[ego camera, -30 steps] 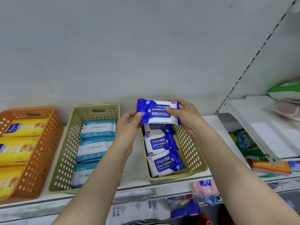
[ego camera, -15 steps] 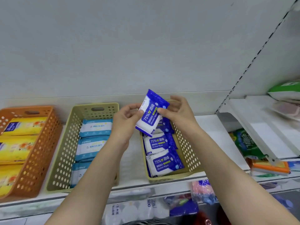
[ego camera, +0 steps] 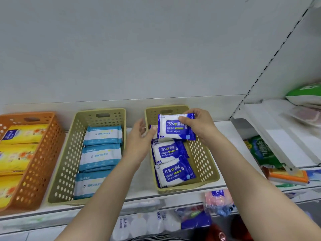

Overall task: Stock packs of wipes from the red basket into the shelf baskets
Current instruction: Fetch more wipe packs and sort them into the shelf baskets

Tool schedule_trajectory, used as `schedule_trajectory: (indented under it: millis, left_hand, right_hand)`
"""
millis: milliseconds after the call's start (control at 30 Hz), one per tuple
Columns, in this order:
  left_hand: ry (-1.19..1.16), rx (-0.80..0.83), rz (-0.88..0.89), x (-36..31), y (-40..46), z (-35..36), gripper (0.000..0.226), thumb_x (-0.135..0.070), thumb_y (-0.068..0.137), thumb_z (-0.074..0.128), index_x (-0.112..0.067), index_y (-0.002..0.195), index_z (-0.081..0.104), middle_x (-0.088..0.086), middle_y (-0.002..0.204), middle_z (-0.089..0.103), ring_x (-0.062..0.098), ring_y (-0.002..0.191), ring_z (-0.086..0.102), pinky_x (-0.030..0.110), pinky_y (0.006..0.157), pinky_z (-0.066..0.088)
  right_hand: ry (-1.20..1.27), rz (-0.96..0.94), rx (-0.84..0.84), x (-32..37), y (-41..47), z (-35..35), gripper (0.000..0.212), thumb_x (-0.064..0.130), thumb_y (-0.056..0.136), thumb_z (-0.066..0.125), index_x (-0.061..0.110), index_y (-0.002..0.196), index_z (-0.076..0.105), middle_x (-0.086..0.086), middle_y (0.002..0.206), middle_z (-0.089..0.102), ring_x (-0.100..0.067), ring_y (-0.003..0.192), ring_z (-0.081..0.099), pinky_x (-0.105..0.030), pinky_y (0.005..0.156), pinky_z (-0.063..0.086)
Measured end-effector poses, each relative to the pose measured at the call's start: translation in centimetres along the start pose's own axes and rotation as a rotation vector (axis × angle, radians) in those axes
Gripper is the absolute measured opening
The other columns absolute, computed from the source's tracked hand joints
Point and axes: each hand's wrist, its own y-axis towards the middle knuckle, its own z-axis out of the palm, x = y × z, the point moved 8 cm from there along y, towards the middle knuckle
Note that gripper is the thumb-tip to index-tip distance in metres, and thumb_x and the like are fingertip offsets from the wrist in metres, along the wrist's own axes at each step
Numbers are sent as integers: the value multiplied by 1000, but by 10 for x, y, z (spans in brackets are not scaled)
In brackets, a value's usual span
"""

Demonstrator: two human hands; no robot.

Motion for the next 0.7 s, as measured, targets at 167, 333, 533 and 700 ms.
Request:
schedule_trajectory:
  millis: [167,333,533,700]
  left_hand:
    - [-48,26,-115,32,-7,11,33,-22,100,57,-32,131,54,-11,116,70,3,94,70,36,80,60]
    - [-132,-30,-148,32,-6,7,33,-13,102,52,-27,131,57,-6,117,70,-2,87,70,23,65,57]
    - [-197,-24,-151,29,-7,7,28,-10,102,51,-29,123,56,-10,105,67,-9,75,69,15,54,53]
    - [-177,-21,-148,25,-6,5,32,-4,101,50,-30,119,55,-10,103,68,-8,73,69,14,55,53]
  right_hand:
    - [-227,7,119,-18,-1,30,28,31,85,77,19,104,60,0,101,69,-15,87,71,-30,63,59]
    - [-527,-34,210,-48,0,60,37,24,88,74,16,121,60,-9,123,61,-22,104,63,-30,79,55]
    - [-849,-367,174,-26,-7,68,51,36,83,77,23,129,63,-6,137,51,-23,130,41,-35,108,37]
    - [-911,-337,301,-39,-15,80,49,41,78,81,30,122,64,-5,130,51,-25,124,43,-34,103,37]
